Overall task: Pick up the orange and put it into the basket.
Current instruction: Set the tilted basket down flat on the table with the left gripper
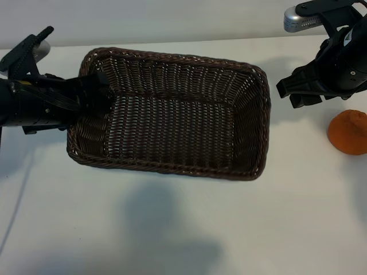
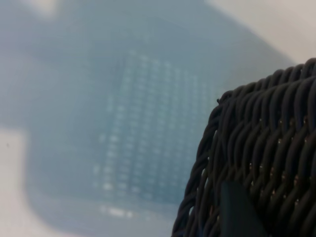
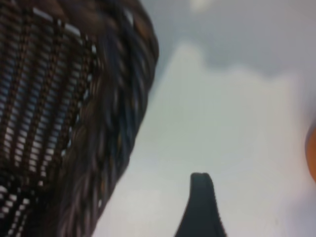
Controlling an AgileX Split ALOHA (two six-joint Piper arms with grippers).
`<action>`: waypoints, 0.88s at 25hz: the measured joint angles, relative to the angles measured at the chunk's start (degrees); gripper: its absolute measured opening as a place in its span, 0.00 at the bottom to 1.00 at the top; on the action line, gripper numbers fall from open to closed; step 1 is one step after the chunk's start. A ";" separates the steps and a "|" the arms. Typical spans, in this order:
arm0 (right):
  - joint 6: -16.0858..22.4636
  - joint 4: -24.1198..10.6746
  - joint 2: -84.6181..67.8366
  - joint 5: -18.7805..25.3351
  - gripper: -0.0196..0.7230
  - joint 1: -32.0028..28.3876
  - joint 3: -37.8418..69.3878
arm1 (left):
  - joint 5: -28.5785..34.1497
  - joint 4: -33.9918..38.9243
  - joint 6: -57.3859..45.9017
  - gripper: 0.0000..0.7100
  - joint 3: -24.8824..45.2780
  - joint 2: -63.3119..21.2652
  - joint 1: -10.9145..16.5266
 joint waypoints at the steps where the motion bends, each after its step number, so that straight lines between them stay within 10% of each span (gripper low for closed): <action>1: 0.00 0.00 0.00 0.00 0.73 0.00 0.00 | -0.64 -0.69 0.00 0.48 -0.05 0.43 0.00; 22: -0.07 0.00 0.00 0.39 0.73 0.00 -0.09 | -1.27 -9.20 2.79 0.48 -16.70 22.64 -7.24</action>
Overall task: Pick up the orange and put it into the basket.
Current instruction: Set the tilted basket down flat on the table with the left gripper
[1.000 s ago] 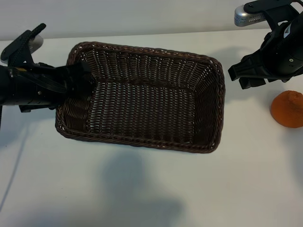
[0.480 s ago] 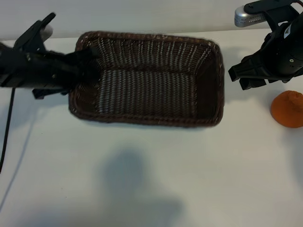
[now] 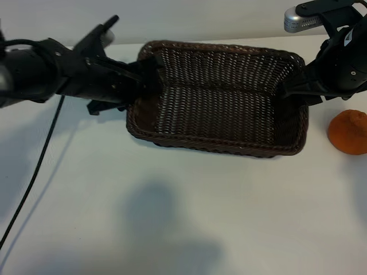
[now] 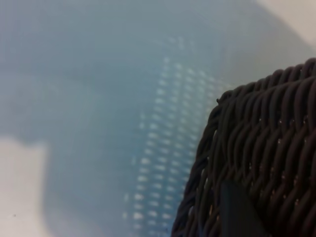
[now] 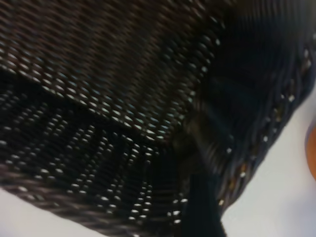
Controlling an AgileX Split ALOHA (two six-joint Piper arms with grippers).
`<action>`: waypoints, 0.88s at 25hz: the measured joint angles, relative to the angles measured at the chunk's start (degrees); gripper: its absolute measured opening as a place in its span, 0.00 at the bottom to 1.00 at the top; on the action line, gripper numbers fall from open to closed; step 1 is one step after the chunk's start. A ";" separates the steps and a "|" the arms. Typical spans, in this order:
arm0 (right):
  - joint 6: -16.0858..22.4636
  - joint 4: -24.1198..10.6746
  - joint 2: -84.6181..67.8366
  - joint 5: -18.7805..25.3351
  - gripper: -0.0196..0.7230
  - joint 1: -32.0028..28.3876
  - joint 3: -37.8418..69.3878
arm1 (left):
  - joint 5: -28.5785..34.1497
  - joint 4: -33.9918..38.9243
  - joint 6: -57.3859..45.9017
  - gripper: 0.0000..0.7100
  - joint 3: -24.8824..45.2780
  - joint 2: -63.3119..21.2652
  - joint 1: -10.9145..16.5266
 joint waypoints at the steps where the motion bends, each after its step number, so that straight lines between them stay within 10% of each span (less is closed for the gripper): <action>1: 0.00 0.00 0.00 0.00 0.73 0.00 0.00 | -0.05 -0.24 0.06 0.48 0.00 0.59 -0.12; 22: -0.11 0.00 0.00 0.15 0.73 0.00 0.00 | -4.50 -3.85 0.26 0.48 -0.31 3.37 -1.47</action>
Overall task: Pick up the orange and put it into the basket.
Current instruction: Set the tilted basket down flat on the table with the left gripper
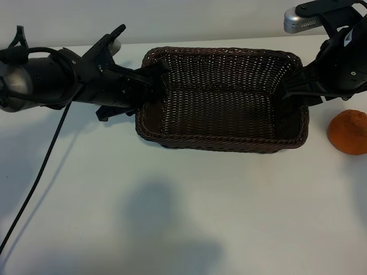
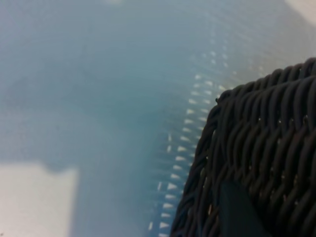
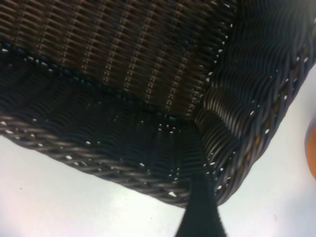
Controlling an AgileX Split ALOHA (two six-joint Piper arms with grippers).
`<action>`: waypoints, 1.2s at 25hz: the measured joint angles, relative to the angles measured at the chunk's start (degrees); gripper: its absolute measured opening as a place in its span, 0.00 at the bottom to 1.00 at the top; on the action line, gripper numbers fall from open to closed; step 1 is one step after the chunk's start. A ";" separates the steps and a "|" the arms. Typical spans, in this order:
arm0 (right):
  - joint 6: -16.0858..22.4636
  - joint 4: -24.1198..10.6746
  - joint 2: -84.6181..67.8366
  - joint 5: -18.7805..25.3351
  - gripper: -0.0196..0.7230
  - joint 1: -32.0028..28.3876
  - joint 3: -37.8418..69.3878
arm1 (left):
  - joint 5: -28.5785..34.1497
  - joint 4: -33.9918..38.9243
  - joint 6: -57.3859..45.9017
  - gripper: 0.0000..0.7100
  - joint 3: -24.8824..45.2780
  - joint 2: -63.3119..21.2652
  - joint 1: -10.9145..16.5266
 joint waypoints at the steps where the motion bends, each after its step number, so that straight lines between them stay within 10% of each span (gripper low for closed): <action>1: 0.00 0.00 0.00 0.00 0.73 0.00 0.00 | -0.17 -0.29 -0.12 0.48 0.06 0.00 0.00; 23: -0.01 0.00 0.00 0.52 0.73 0.00 0.00 | 2.22 -3.23 4.59 0.49 1.77 0.99 -0.05; 30: -0.01 0.00 0.00 0.52 0.73 0.00 -0.04 | 4.58 -3.80 5.39 0.95 1.77 0.80 -0.05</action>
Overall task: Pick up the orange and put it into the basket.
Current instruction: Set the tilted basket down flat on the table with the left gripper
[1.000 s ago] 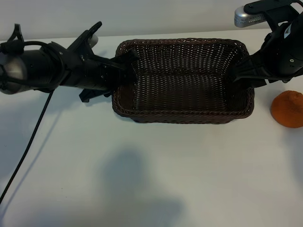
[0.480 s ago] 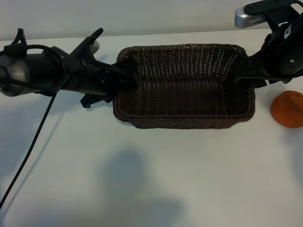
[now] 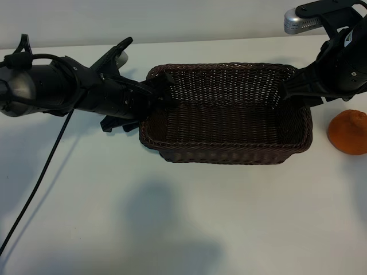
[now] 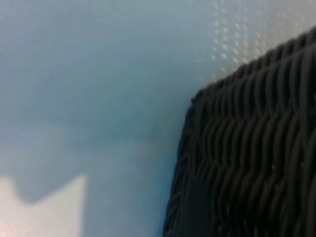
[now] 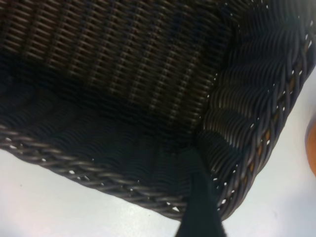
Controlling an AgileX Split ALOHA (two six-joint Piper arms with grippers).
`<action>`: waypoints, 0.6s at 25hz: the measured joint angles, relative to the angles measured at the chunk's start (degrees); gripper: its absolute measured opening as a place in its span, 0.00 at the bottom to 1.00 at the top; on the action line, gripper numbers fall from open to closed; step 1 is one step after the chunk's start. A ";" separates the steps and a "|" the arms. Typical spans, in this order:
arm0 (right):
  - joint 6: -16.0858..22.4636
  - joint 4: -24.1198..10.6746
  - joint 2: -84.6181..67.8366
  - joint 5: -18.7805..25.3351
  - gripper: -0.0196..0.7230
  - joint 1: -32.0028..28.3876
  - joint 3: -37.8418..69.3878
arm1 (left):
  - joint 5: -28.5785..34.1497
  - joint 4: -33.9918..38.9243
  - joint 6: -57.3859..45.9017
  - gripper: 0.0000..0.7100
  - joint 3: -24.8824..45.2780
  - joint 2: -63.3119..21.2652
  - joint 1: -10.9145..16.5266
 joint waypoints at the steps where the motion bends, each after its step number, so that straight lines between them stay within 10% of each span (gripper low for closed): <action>1: 0.00 0.00 0.00 0.00 0.73 0.00 0.00 | 0.16 0.00 0.00 0.98 0.00 -0.31 0.00; 15: 0.00 0.00 0.00 1.01 0.73 0.00 0.00 | 5.00 8.96 0.88 0.92 0.00 -16.93 2.93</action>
